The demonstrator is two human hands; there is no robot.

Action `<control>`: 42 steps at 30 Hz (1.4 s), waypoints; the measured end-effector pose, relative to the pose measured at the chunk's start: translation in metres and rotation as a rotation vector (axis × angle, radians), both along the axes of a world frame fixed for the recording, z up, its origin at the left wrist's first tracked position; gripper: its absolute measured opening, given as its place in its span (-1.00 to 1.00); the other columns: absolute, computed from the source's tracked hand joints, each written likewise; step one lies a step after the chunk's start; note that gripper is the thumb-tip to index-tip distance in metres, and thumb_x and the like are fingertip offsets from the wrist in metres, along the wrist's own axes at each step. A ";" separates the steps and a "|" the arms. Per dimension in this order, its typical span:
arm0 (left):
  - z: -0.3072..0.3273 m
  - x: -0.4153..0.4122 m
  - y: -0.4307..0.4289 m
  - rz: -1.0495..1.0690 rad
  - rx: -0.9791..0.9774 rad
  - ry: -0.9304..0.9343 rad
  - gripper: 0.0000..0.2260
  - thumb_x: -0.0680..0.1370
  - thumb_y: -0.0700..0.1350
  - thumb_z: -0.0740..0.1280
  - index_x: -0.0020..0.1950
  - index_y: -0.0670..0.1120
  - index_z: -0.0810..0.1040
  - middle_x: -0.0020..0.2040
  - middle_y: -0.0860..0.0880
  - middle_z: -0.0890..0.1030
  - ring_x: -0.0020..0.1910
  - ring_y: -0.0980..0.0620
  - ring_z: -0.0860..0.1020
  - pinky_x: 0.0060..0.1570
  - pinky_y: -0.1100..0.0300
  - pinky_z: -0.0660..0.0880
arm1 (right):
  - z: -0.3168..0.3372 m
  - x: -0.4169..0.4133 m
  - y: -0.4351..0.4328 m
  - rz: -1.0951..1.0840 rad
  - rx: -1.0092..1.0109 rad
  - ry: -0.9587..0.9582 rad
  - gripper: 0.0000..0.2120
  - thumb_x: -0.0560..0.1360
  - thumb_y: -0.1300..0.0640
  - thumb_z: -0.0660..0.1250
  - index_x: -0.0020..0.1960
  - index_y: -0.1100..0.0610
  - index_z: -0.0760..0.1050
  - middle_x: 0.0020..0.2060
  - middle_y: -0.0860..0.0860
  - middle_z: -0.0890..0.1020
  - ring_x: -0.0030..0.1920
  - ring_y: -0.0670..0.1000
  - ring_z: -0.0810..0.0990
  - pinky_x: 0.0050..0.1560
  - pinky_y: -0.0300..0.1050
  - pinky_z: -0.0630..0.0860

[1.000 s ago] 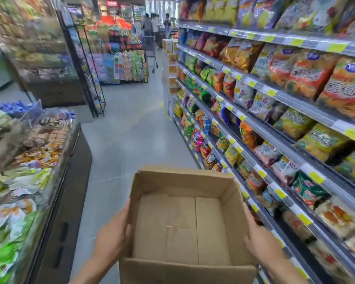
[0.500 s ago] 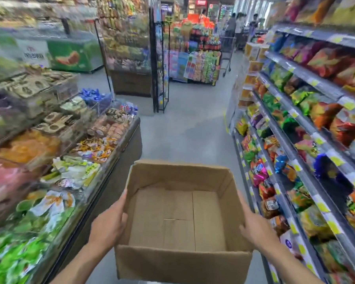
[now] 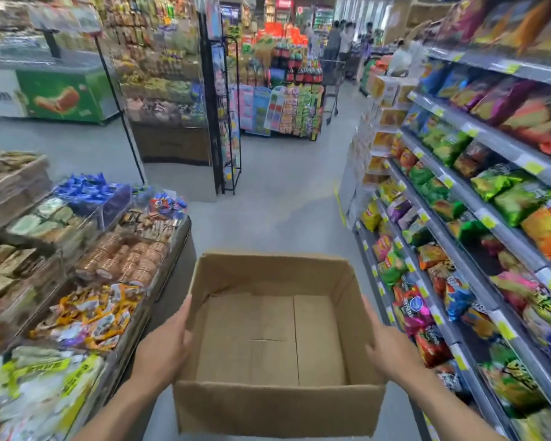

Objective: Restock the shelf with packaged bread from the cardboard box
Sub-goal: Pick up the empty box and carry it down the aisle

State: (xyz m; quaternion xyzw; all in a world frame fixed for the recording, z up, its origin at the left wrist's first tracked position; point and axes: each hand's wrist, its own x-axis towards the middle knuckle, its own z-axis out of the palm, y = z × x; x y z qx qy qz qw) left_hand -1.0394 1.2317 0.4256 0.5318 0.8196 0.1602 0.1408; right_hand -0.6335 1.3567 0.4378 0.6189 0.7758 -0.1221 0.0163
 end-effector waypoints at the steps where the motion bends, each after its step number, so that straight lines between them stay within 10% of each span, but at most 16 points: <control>1: 0.002 -0.005 0.025 -0.022 0.005 0.002 -0.22 0.56 -0.12 0.18 0.57 0.35 -0.22 -0.12 0.04 0.65 -0.29 0.02 0.60 -0.29 0.06 0.53 | 0.000 -0.004 0.021 -0.010 -0.002 0.002 -0.05 0.50 0.16 0.24 0.57 -0.15 -0.41 -0.44 -0.01 0.52 -0.50 -0.04 0.43 -0.54 -0.21 0.20; 31: -0.031 -0.200 0.753 0.073 -0.007 -0.013 -0.36 0.62 -0.08 0.18 0.63 0.18 -0.03 0.02 -0.03 0.63 -0.03 -0.07 0.64 -0.05 0.09 0.51 | -0.041 -0.202 0.784 0.077 -0.012 0.077 -0.02 0.44 0.14 0.20 0.51 -0.32 -0.45 -0.45 0.07 0.53 -0.49 0.07 0.51 -0.52 -0.05 0.22; 34: -0.030 -0.237 0.834 0.018 -0.006 -0.032 -0.36 0.61 -0.01 0.16 0.61 0.26 -0.07 0.26 0.02 0.62 0.12 -0.07 0.62 0.05 0.09 0.50 | -0.050 -0.227 0.854 0.046 -0.045 0.158 -0.09 0.47 0.06 0.16 0.45 -0.43 -0.44 -0.40 0.06 0.58 -0.48 0.03 0.52 -0.49 -0.10 0.23; 42: -0.018 -0.273 1.060 -0.134 0.024 -0.023 -0.37 0.58 0.04 0.10 0.51 0.49 -0.13 0.07 0.18 0.62 -0.03 -0.01 0.62 -0.14 0.10 0.51 | -0.026 -0.261 1.002 -0.116 -0.046 0.070 -0.11 0.55 0.14 0.20 0.53 -0.20 -0.42 -0.49 -0.02 0.44 -0.55 -0.06 0.33 -0.55 -0.19 0.13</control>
